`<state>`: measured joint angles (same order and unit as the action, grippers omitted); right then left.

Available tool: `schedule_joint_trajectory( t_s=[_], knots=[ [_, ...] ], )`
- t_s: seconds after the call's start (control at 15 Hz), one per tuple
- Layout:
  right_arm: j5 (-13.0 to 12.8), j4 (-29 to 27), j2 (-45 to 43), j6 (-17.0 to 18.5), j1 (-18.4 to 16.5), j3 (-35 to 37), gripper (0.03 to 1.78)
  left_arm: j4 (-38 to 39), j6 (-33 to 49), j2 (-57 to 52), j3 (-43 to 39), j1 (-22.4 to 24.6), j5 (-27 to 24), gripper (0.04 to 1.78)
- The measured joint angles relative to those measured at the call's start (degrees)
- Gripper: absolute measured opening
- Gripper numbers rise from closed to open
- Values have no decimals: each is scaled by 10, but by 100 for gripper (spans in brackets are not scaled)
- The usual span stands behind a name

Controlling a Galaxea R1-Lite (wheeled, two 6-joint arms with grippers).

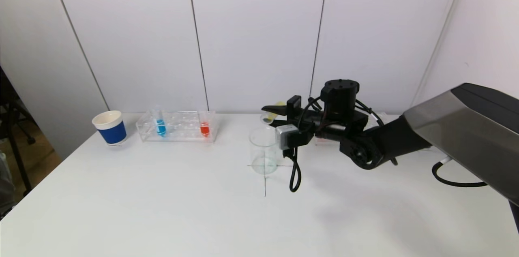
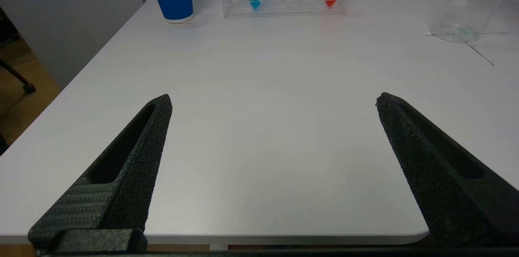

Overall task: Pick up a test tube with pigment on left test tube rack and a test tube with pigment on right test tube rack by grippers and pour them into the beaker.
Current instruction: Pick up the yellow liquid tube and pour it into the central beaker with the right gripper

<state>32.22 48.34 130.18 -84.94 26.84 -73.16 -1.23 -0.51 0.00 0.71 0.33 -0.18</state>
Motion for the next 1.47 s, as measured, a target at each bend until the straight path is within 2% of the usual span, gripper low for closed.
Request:
schedule_joint_trajectory(
  t_s=[0.73,1.47],
  knots=[
    [0,-49,-3,-59,-1,-25,48,0,0,0,0,0,0,176],
    [0,-76,-11,-108,-22,-33,48,0,0,0,0,0,0,176]
  ],
)
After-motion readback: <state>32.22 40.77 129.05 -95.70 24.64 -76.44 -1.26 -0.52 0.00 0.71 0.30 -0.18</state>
